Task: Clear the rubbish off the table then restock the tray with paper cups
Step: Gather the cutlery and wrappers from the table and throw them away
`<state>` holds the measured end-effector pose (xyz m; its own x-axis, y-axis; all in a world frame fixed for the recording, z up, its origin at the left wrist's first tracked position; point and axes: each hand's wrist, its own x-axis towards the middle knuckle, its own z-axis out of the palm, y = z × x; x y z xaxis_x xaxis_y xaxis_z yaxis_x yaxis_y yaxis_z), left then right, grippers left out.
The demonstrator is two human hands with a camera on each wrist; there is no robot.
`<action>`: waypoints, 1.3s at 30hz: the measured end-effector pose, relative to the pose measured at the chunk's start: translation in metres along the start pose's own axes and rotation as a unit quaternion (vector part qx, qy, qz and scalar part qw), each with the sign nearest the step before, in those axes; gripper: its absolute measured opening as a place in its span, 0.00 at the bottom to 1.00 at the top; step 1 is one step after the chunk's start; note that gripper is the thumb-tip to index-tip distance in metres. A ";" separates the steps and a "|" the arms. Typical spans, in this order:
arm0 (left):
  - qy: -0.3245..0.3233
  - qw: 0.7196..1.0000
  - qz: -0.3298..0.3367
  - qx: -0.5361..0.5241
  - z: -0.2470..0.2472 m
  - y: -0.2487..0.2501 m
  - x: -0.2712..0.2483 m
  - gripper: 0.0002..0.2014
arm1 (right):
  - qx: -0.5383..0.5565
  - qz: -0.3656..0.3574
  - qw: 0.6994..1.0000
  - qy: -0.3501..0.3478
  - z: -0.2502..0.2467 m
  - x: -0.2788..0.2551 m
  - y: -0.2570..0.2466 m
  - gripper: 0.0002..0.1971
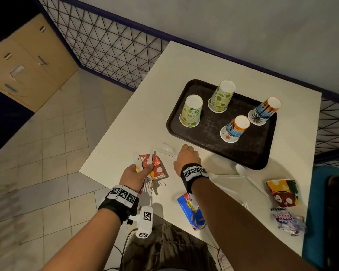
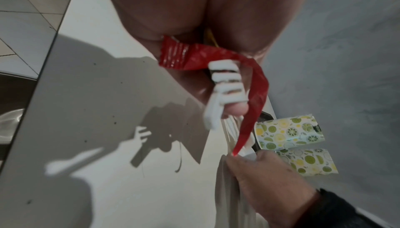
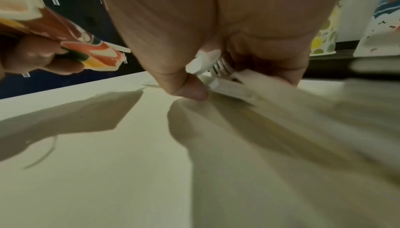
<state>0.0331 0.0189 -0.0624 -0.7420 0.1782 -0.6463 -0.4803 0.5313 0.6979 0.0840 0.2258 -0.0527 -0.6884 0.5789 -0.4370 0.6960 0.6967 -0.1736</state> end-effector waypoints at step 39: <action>-0.088 0.940 0.075 0.322 0.029 0.090 -0.018 0.27 | 0.149 -0.017 0.987 -0.048 -0.071 -0.021 0.068 0.21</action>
<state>0.0168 0.0878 0.0029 -0.6619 0.3951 -0.6371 0.0475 0.8702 0.4903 0.1311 0.2909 0.0074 -0.7001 0.5038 -0.5061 0.7116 0.5509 -0.4360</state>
